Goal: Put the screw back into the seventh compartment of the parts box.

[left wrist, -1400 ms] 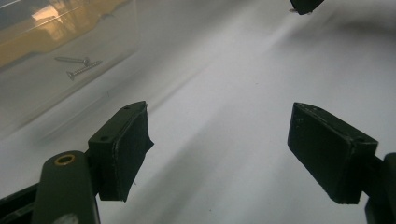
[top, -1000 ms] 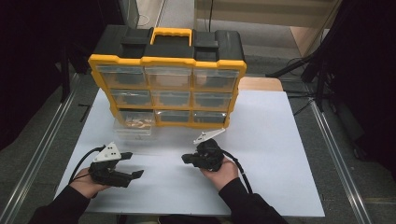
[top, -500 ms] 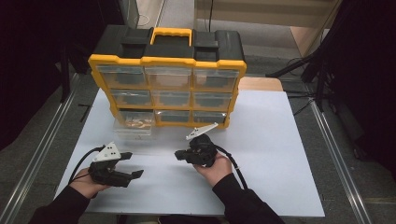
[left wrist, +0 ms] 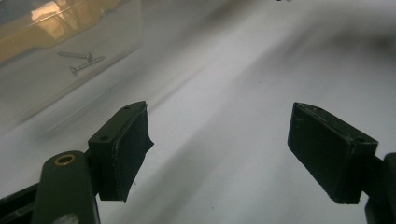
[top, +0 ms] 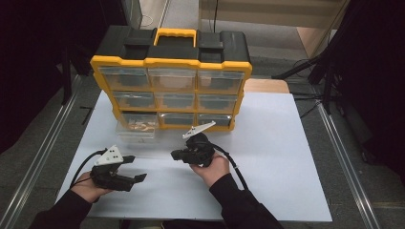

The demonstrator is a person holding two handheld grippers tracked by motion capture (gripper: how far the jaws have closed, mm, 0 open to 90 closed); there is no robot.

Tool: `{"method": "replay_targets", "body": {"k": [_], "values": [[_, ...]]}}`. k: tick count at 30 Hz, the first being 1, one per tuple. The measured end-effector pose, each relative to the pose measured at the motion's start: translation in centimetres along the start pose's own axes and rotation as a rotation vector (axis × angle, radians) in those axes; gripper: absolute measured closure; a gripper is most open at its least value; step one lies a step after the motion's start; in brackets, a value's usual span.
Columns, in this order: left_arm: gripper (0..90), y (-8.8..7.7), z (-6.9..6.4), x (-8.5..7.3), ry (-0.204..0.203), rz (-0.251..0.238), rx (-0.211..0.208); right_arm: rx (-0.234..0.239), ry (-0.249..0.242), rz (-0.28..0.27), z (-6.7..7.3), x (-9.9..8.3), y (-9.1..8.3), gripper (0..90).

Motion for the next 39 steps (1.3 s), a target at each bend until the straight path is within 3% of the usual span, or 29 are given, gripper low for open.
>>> {"method": "replay_targets", "body": {"k": [12,13,39], "values": [[20.7,-0.1,0.1,-0.2,0.009,0.021,0.005,0.011,-0.014,0.003,0.6,1.8,1.0,88.7],[20.7,0.0,0.0,0.0,0.0,0.001,0.003,0.011,-0.014,-0.001,0.6,2.0,1.1,88.7],[20.7,-0.1,0.0,0.0,0.001,-0.001,0.001,0.012,-0.031,-0.027,1.3,5.4,0.8,88.7]]}}
Point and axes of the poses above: each handheld gripper's, and its own axes: y roughly forward along the jaws, x roughly out of its top, z roughly to its left, the point moved 10 cm from there along y, roughly forward along the jaws, and after that the axes turned 13 degrees about x, right-handed, at the moved point
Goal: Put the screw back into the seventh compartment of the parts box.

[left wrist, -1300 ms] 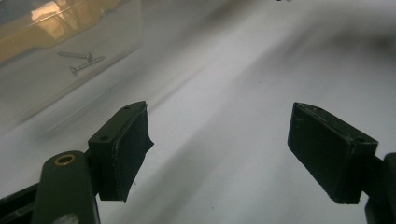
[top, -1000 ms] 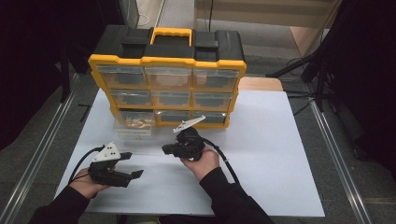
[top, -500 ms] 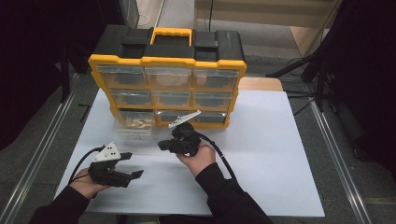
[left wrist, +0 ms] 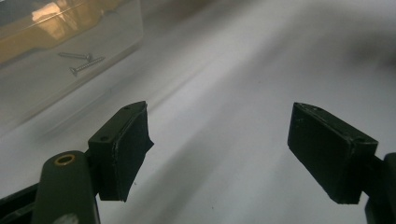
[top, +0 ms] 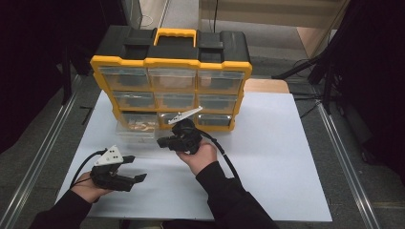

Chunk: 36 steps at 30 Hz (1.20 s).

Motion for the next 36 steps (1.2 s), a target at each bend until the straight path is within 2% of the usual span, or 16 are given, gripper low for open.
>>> {"method": "replay_targets", "body": {"k": [6,11,14,22,36], "values": [[20.7,0.0,-0.1,0.0,0.007,-0.001,0.0,-0.002,-0.012,-0.004,0.2,0.9,0.0,88.7],[20.7,0.0,0.0,0.0,0.004,-0.001,0.002,-0.011,0.002,-0.002,0.2,1.3,-0.1,88.8],[20.7,0.0,0.0,0.0,0.004,-0.002,0.001,-0.009,-0.011,-0.01,0.2,1.7,-0.2,88.7],[20.7,0.0,0.0,0.0,0.0,-0.002,0.0,-0.013,-0.003,-0.016,0.3,2.8,-0.4,88.7],[20.7,-0.1,-0.1,0.1,-0.004,-0.004,-0.004,-0.028,-0.007,-0.029,0.1,4.8,0.0,88.7]]}}
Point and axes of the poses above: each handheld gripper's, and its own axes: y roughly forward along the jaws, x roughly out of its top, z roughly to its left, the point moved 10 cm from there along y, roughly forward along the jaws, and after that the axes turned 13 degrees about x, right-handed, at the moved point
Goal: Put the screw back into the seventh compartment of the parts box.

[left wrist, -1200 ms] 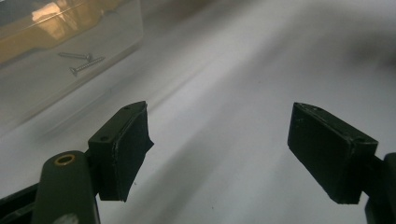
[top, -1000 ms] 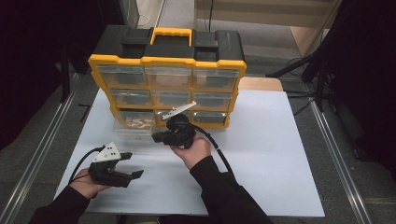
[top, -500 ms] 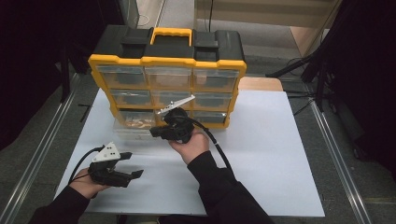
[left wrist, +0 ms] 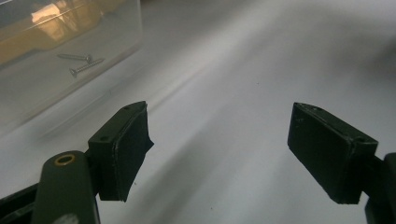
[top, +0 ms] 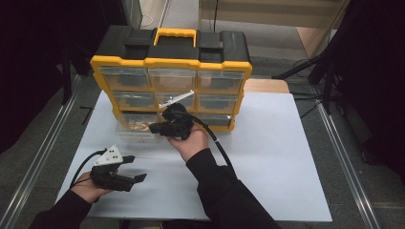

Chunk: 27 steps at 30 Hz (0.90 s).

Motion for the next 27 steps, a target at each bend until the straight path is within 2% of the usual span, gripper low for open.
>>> {"method": "replay_targets", "body": {"k": [17,22,27], "values": [[20.7,0.0,-0.1,0.1,0.003,-0.007,-0.005,-0.05,-0.007,-0.02,-0.7,1.9,1.4,88.7],[20.7,0.0,-0.1,0.1,0.006,-0.005,-0.007,-0.062,-0.023,-0.028,-0.6,2.2,2.2,88.6],[20.7,-0.1,-0.1,0.1,-0.001,-0.01,-0.005,-0.078,-0.016,-0.031,-1.1,2.7,2.7,88.6]]}}
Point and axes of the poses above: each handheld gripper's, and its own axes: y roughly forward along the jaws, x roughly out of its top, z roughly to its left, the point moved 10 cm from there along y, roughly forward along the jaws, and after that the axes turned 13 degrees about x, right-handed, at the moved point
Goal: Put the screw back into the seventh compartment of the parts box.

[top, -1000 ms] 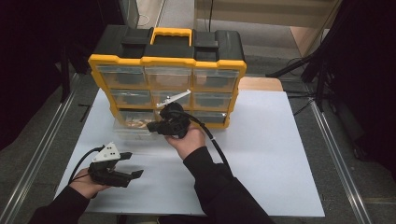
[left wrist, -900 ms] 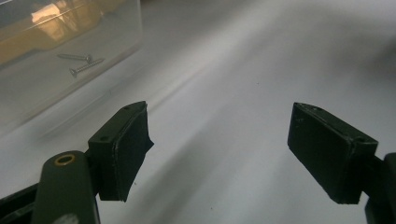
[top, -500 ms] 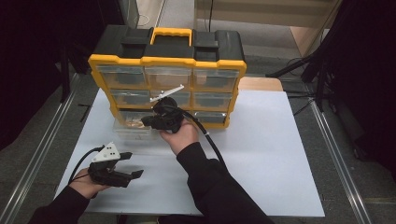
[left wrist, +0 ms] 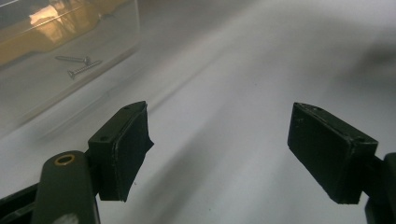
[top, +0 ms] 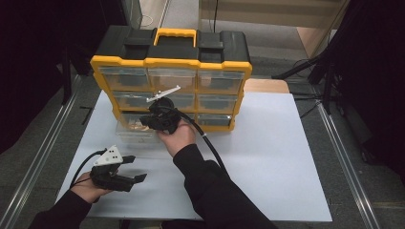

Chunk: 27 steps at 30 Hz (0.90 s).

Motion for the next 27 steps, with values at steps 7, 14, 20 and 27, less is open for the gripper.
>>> {"method": "replay_targets", "body": {"k": [7,14,20,27], "values": [[20.7,0.0,0.0,0.0,0.002,0.0,-0.003,-0.023,0.001,-0.008,-0.6,0.4,0.7,88.6],[20.7,0.0,-0.1,0.0,0.006,0.0,-0.005,-0.033,0.011,-0.015,-1.2,0.3,1.5,88.4],[20.7,0.0,-0.1,0.0,0.003,0.0,-0.005,-0.049,0.014,-0.004,-1.6,0.0,2.2,88.4],[20.7,0.0,-0.1,0.0,0.005,-0.002,-0.007,-0.053,0.019,0.008,-1.8,-0.3,2.9,88.1]]}}
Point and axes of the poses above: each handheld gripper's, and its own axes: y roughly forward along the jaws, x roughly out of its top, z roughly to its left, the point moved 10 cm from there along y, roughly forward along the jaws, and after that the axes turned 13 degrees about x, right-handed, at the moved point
